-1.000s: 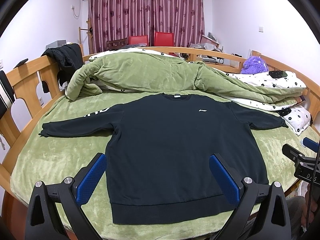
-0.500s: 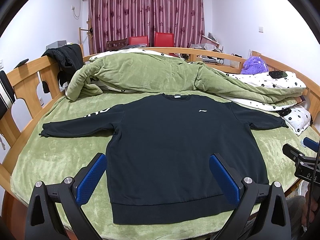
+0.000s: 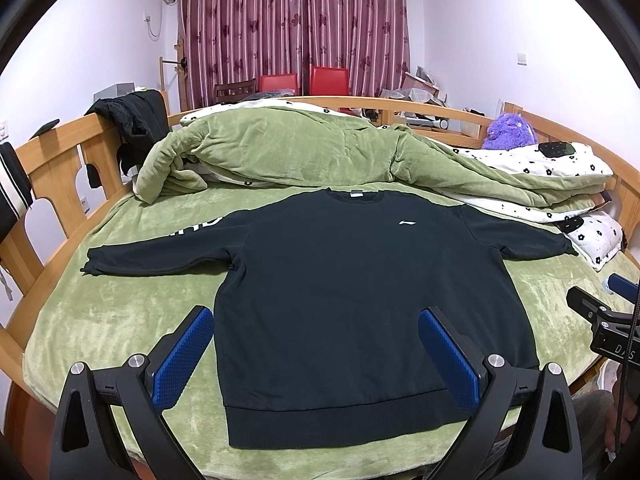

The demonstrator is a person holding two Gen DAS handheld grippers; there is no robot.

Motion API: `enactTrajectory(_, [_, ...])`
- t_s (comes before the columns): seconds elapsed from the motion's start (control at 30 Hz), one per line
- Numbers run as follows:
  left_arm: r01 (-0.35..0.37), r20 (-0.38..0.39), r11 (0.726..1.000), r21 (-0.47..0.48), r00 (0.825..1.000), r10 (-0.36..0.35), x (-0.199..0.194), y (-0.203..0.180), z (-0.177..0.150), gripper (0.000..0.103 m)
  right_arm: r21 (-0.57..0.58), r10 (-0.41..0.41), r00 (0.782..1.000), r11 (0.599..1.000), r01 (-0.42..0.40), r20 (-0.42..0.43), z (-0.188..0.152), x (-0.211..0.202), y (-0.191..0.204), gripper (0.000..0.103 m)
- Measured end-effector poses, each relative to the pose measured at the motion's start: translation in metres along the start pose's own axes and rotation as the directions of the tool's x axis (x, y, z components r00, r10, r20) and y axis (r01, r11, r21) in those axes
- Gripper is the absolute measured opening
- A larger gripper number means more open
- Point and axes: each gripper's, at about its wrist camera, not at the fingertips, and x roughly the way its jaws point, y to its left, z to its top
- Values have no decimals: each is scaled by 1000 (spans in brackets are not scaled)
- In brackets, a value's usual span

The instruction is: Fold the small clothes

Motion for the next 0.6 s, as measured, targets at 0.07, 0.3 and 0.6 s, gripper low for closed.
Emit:
enactTrajectory(0.07, [-2,2,1000,2,1000,2,0,0,0,103,-2,1,1000,1000,-1,0,1,0,0,103])
enactTrajectory(0.3, [-24,6,1000,15,1000,24,3,20,-2,103,9,40,999,999,-41,8,0,-1,-11,103])
enactTrajectory(0.6, [-80,-9,997,-19,997,80,21,74,1,103,36,72,997,997,-71,-38,4,16,-29,103])
